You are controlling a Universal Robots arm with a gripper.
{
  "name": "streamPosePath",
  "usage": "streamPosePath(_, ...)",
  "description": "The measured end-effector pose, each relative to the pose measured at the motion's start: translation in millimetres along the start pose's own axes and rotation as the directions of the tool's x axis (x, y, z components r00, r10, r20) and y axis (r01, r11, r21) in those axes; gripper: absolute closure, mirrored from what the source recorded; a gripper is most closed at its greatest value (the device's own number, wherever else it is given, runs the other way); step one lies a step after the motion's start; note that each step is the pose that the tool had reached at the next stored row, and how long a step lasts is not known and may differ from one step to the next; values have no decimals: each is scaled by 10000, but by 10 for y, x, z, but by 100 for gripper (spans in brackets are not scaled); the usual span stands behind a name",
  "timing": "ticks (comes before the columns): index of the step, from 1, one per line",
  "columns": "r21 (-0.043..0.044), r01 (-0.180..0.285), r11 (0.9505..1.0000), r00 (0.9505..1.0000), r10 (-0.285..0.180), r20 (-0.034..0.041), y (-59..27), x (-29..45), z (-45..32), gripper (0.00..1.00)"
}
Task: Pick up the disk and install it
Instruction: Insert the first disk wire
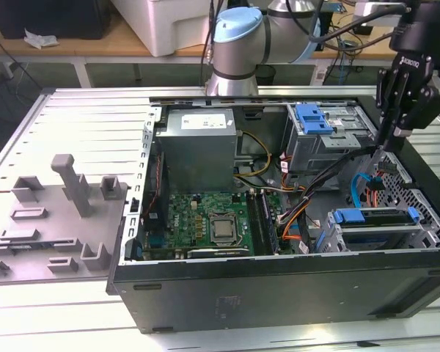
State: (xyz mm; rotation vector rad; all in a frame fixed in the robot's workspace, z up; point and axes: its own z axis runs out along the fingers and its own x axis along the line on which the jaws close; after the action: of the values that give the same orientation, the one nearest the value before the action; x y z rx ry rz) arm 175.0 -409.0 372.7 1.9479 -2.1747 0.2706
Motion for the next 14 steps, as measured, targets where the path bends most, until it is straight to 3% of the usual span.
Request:
streamPosePath(5,-40,-161,9999,9997,160,-209,-53,-57,33,67)
streamPosePath(8,-193,-714,9973,9971,709,-263,-82,-71,69,67)
streamPosePath(11,-251,-962,9950,9949,953,-327,-88,-78,89,67)
streamPosePath(13,-236,-1008,9946,9938,995,-496,-94,-91,97,67)
streamPosePath(14,-217,-1031,9944,9927,1015,-652,-99,-103,102,67)
